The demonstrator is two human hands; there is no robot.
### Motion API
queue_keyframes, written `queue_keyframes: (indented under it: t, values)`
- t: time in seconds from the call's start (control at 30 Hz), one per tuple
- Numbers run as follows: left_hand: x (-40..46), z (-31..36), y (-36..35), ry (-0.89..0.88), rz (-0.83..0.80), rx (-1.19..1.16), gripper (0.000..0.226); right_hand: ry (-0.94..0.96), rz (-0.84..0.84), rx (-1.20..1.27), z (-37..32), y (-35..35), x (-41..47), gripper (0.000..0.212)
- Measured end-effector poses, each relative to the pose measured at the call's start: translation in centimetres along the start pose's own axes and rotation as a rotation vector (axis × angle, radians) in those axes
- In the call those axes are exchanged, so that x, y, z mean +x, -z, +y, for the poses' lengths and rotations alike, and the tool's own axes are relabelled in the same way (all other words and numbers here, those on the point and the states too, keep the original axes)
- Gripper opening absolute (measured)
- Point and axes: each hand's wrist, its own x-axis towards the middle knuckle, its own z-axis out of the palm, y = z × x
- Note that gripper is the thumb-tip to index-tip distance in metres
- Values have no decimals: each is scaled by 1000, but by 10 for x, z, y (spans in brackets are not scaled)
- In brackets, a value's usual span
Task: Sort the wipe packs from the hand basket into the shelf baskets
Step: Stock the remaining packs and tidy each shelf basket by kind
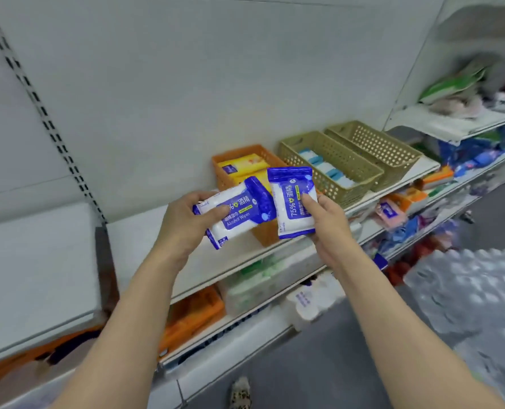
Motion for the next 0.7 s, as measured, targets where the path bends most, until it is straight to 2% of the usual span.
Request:
queue_keyframes:
  t: [0.07, 0.2, 0.37, 0.57, 0.7]
  values:
    - [43, 9, -27, -31, -18, -11, 19, 23, 12, -17, -15, 11, 45, 14]
    - [112, 19, -79, -39, -30, 5, 22, 74, 11, -31, -30, 42, 117, 5]
    - [173, 11, -146, -15, 14, 55, 30, 99, 26, -16, -43, 107, 197, 17]
    - [223, 3, -237, -7, 168, 84, 28, 95, -108, -83, -64, 175, 299, 17]
    - [242, 9, -305, -4, 199, 63, 25, 94, -215, -121, -89, 219, 354, 17]
